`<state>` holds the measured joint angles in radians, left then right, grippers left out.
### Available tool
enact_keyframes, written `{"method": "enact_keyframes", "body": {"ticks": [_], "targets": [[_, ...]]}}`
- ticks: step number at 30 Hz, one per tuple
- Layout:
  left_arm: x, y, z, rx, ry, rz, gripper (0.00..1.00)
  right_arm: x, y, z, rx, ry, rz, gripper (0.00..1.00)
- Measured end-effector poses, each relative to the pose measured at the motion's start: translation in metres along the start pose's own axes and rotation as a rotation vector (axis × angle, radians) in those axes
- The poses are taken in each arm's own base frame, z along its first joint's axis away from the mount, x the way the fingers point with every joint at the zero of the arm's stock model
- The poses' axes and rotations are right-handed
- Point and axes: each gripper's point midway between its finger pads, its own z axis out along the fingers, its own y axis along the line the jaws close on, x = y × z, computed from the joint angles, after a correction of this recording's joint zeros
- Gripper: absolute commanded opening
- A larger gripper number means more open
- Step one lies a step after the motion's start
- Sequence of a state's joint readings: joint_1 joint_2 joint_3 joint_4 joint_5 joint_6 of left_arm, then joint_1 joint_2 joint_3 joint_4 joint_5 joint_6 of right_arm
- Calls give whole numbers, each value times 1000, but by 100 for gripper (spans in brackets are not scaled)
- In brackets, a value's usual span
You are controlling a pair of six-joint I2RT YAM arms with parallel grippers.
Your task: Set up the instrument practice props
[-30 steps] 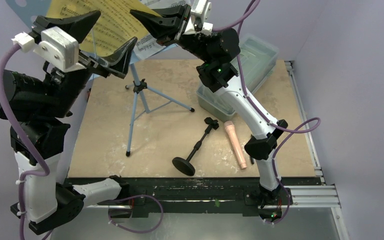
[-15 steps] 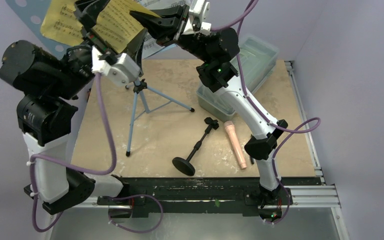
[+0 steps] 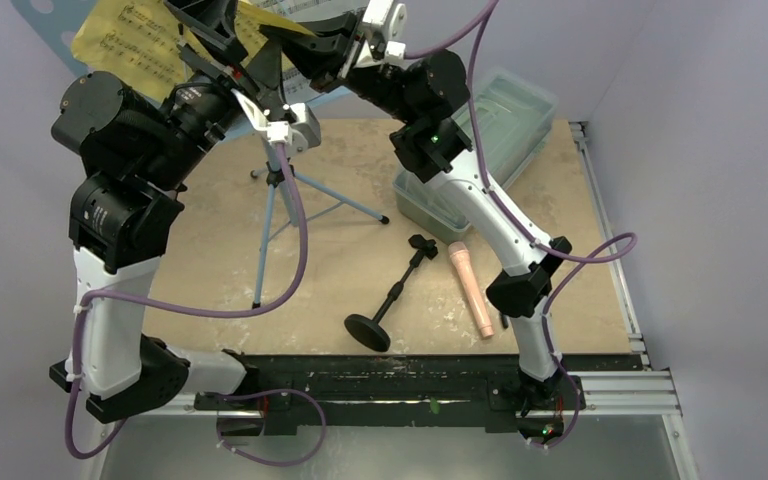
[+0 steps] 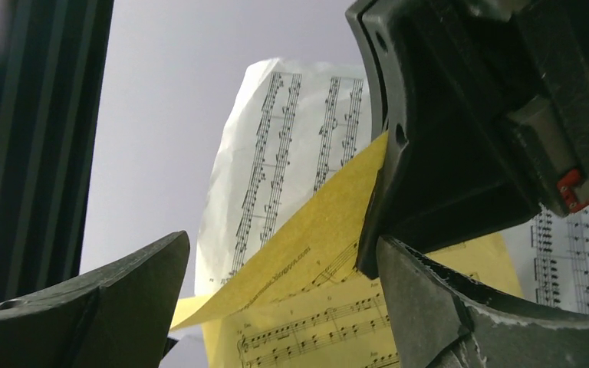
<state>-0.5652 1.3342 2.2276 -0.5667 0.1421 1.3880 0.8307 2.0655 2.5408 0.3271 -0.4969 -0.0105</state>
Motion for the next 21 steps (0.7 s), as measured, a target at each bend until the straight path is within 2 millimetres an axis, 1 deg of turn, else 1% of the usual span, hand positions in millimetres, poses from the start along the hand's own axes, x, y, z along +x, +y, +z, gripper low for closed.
{"method": "enact_keyframes", "body": {"ticks": [2,6,8,11,12,13,15,18,21], "targets": [[7,2,-2,-8,41,38,83,-1,-2,0,5,-2,-11,0],[19,3,-6,-25,108,96,79,-4,-3,1,8,-9,-25,0],[23,5,-8,-34,134,120,74,-5,-2,1,6,-10,-28,0],[27,12,-9,-75,159,155,73,-5,-1,1,2,-8,-29,0],[28,14,-9,-93,166,166,71,-5,-1,1,2,-9,-30,0],[30,17,-8,-119,176,188,68,-5,-1,1,1,-9,-30,0],[31,19,-5,-142,182,210,65,-5,0,2,0,-11,-32,0],[33,25,3,-201,197,241,55,-6,1,2,-1,-14,-37,0],[36,32,11,-252,215,270,49,-7,2,3,-2,-16,-37,0]]}}
